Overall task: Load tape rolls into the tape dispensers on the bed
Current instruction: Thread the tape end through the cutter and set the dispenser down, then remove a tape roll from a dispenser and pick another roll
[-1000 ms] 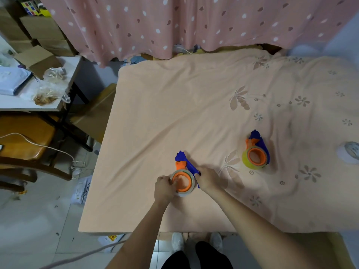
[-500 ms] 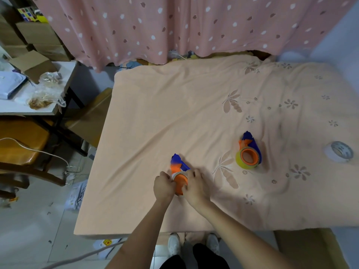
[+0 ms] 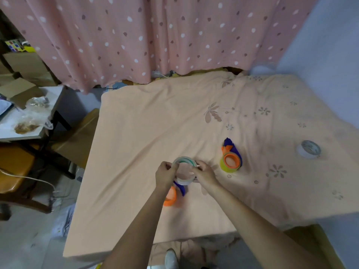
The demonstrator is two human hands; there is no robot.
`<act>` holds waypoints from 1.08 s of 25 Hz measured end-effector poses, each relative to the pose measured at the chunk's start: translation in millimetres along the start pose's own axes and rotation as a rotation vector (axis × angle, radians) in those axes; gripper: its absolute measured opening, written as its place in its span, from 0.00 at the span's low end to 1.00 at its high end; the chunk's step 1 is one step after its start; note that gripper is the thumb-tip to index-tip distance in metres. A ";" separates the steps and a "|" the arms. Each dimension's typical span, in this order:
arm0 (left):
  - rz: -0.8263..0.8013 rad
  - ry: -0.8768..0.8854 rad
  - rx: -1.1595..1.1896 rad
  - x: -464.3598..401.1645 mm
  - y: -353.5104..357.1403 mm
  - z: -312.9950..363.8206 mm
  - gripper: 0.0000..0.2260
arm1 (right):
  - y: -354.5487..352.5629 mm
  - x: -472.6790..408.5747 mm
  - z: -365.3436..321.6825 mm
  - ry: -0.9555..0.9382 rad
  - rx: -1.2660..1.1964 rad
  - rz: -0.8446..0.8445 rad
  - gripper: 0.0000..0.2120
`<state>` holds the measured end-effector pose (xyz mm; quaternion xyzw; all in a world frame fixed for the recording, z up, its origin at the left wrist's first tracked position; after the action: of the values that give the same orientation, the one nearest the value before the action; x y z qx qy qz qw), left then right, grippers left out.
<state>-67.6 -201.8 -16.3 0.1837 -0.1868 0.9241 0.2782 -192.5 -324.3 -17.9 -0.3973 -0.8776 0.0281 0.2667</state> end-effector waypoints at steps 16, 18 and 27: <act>-0.242 0.053 0.262 179.4 284.6 117.3 0.23 | -342.8 119.1 21.8 -0.037 -0.490 0.196 0.07; -0.245 0.072 0.281 216.0 327.1 121.3 0.19 | -388.5 139.7 38.3 -0.031 -0.508 0.221 0.08; -0.346 0.083 0.184 289.2 473.9 152.8 0.18 | -540.2 175.6 79.0 -0.016 -0.588 0.339 0.07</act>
<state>-532.6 -508.8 128.6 0.1995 -0.0555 0.8824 0.4224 -695.0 -555.2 133.9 -0.5972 -0.7718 -0.1790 0.1254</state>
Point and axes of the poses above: each hand's wrist, its own x-axis away from the middle knuckle, its own y-axis out of the palm, z = x × y, the point moved 8 cm from there along -x, towards the middle knuckle, and after that the axes turned 1 degree about -z, right-handed, at the moved point
